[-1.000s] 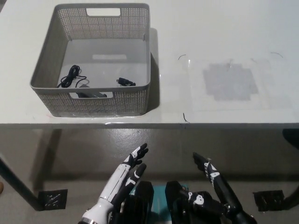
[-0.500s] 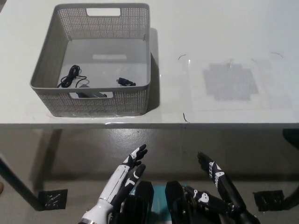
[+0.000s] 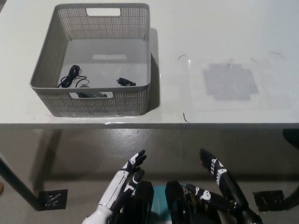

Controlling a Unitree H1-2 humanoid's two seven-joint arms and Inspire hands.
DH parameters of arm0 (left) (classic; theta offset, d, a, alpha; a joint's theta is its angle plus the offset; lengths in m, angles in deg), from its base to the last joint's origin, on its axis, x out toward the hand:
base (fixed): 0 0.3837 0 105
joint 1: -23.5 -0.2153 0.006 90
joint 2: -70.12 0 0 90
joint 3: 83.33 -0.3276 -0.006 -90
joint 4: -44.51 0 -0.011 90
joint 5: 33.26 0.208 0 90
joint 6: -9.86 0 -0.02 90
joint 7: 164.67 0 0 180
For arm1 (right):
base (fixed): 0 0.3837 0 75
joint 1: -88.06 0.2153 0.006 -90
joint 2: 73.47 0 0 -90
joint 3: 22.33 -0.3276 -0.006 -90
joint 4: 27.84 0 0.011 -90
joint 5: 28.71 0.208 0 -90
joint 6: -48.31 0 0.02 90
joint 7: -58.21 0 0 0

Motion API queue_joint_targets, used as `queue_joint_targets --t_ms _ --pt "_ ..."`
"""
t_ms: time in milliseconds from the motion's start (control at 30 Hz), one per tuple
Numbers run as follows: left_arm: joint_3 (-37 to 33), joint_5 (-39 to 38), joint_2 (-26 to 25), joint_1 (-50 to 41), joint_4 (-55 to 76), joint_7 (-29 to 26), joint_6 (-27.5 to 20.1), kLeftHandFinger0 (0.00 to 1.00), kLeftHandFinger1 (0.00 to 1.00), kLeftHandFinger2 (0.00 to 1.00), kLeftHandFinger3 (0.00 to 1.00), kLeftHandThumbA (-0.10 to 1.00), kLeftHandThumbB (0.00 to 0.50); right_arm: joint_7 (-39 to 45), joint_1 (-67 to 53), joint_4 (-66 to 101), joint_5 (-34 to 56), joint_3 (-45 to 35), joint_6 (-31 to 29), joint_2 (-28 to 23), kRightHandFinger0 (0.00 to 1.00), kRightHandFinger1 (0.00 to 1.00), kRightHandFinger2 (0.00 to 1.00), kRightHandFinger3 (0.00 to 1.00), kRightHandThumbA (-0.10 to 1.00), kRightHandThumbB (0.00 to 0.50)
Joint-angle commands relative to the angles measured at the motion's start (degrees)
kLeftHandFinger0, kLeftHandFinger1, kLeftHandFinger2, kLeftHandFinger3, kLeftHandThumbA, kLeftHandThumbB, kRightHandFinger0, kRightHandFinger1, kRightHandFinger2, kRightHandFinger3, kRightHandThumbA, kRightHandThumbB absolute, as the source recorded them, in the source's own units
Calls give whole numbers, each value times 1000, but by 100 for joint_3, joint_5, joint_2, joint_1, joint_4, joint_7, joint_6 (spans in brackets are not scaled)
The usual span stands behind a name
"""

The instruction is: Use the right hand to pick up a black power cord and place it into a container on the left hand side

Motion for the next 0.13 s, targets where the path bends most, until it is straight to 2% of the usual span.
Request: queue_joint_targets --t_ms 0,100 --pt "64 -59 83 1 154 -125 -22 1000 1000 1000 1000 1000 72 170 77 101 284 -44 -69 36 1000 1000 1000 1000 1000 365" --pt "69 -21 79 24 154 -128 21 1000 1000 1000 1000 1000 74 142 109 60 214 -37 -105 29 1000 1000 1000 1000 1000 363"
